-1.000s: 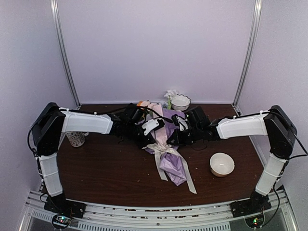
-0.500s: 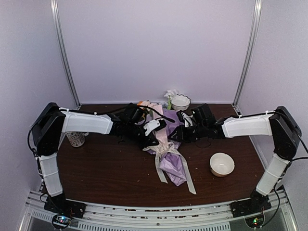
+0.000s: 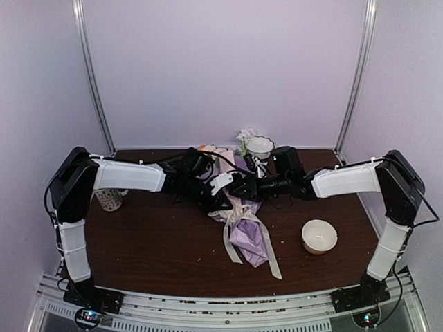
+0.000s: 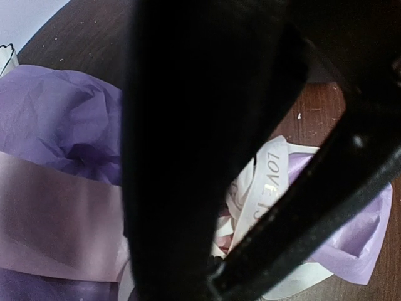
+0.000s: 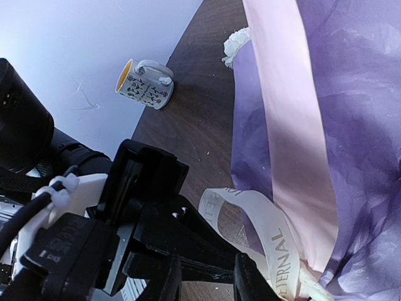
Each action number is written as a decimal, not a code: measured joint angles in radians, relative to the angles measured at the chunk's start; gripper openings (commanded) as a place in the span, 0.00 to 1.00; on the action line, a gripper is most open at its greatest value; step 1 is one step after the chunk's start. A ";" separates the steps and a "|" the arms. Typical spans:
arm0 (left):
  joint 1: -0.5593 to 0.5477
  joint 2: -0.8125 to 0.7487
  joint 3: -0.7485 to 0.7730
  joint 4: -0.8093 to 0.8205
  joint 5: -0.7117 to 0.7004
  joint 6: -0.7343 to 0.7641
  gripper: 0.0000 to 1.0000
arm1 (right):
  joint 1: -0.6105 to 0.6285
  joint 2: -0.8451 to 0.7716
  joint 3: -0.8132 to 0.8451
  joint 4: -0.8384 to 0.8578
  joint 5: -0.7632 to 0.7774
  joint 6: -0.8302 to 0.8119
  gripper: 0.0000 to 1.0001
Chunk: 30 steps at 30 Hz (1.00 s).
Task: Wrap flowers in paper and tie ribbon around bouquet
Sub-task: Cross the half-tied ribbon over the folded bouquet.
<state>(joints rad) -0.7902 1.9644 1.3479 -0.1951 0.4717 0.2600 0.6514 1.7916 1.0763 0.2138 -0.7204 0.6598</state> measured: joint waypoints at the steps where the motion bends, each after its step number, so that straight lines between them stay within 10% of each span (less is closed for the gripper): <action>1: 0.000 0.007 0.010 -0.005 0.002 0.000 0.00 | 0.002 0.000 -0.001 -0.002 0.002 -0.002 0.29; 15: 0.025 0.041 0.110 -0.116 0.048 -0.111 0.00 | 0.175 -0.205 -0.197 -0.115 0.439 -0.199 0.31; 30: 0.032 0.060 0.121 -0.138 0.092 -0.195 0.00 | 0.292 -0.051 -0.112 -0.083 0.695 -0.345 0.38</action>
<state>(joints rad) -0.7578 2.0239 1.4685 -0.3336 0.5632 0.0647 0.9432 1.7409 0.9642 0.1310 -0.0257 0.3149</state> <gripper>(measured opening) 0.011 0.377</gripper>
